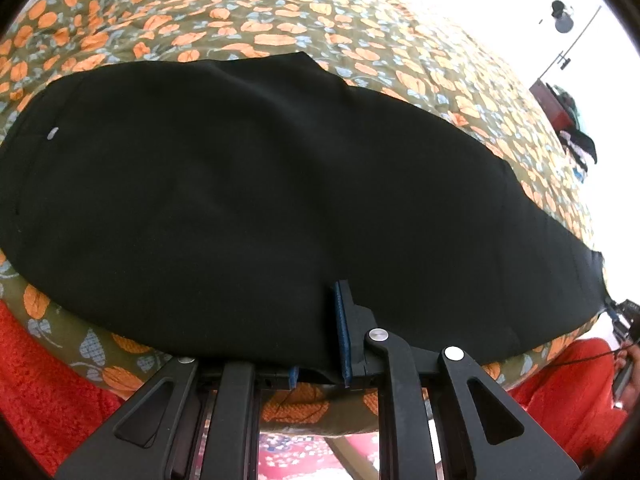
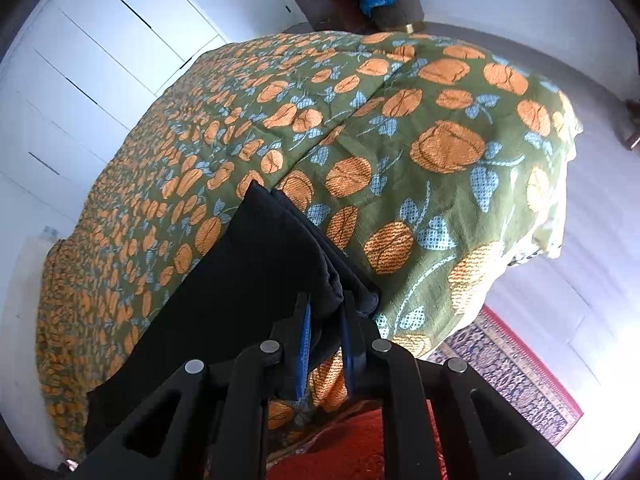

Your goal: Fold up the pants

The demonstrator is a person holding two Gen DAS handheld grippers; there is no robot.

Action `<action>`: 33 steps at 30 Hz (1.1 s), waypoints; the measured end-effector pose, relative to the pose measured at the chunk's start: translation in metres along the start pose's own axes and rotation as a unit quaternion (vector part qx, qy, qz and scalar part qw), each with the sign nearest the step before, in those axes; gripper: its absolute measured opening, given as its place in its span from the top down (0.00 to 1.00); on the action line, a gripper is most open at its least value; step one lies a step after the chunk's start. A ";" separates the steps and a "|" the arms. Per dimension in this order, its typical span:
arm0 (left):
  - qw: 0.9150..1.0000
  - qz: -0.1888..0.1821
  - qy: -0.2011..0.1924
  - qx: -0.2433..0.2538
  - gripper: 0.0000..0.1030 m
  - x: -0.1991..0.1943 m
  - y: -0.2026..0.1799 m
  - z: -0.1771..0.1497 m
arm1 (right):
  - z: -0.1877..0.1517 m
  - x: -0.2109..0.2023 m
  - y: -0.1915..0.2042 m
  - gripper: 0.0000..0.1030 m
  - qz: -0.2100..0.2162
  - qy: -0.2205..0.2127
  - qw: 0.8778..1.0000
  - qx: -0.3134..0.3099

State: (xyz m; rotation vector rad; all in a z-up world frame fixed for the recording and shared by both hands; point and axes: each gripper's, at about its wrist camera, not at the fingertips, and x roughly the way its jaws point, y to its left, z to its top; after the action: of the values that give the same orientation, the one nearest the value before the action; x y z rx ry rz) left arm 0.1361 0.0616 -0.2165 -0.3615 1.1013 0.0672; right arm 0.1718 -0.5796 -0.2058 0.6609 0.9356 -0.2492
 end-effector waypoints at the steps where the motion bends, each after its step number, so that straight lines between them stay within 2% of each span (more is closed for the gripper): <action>1: 1.000 0.000 -0.001 0.001 0.86 -0.001 -0.001 0.000 | 0.000 -0.001 0.001 0.87 -0.004 -0.003 1.000 -0.001; 6: 1.000 -0.004 0.005 -0.001 0.86 0.002 0.000 -0.001 | -0.001 -0.006 0.000 0.87 -0.016 -0.012 1.000 0.002; 8: 1.000 -0.002 0.016 -0.013 0.80 0.005 0.003 -0.001 | 0.001 0.001 -0.004 0.86 -0.012 0.005 1.000 0.010; 10: 0.999 0.004 0.024 -0.027 0.63 0.004 0.007 -0.001 | 0.003 -0.001 -0.009 0.81 0.006 0.009 1.000 0.024; 12: 0.999 0.005 0.028 -0.034 0.56 0.000 0.009 -0.003 | 0.003 -0.014 -0.015 0.51 0.022 -0.005 0.999 0.045; 13: 0.999 0.006 0.029 -0.035 0.54 -0.003 0.010 -0.004 | 0.002 -0.022 -0.020 0.48 0.032 -0.017 0.998 0.059; 15: 0.999 0.007 0.032 -0.039 0.54 -0.009 0.013 -0.008 | 0.000 -0.029 -0.026 0.48 0.057 -0.014 0.995 0.080; 19: 0.998 0.009 0.025 -0.050 0.54 -0.021 0.019 -0.012 | -0.006 -0.020 -0.032 0.48 0.122 0.032 0.986 0.112; 23: 0.998 0.012 0.011 -0.061 0.54 -0.026 0.024 -0.010 | -0.008 0.006 -0.034 0.48 0.126 0.075 0.981 0.130; 25: 0.998 0.014 0.013 -0.062 0.54 -0.026 0.026 -0.010 | -0.008 0.015 -0.035 0.48 0.125 0.076 0.981 0.129; 29: 0.998 0.020 0.012 -0.059 0.54 -0.024 0.026 -0.010 | -0.002 0.028 -0.040 0.49 0.151 0.072 0.978 0.121; 33: 0.998 0.024 0.012 -0.058 0.54 -0.022 0.025 -0.008 | -0.003 0.040 -0.048 0.50 0.158 0.098 0.975 0.122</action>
State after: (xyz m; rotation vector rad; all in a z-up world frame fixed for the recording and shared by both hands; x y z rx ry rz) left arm 0.1128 0.0855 -0.2067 -0.4411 1.1335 0.1704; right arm 0.1705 -0.6119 -0.2593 1.0648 0.9793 -0.0137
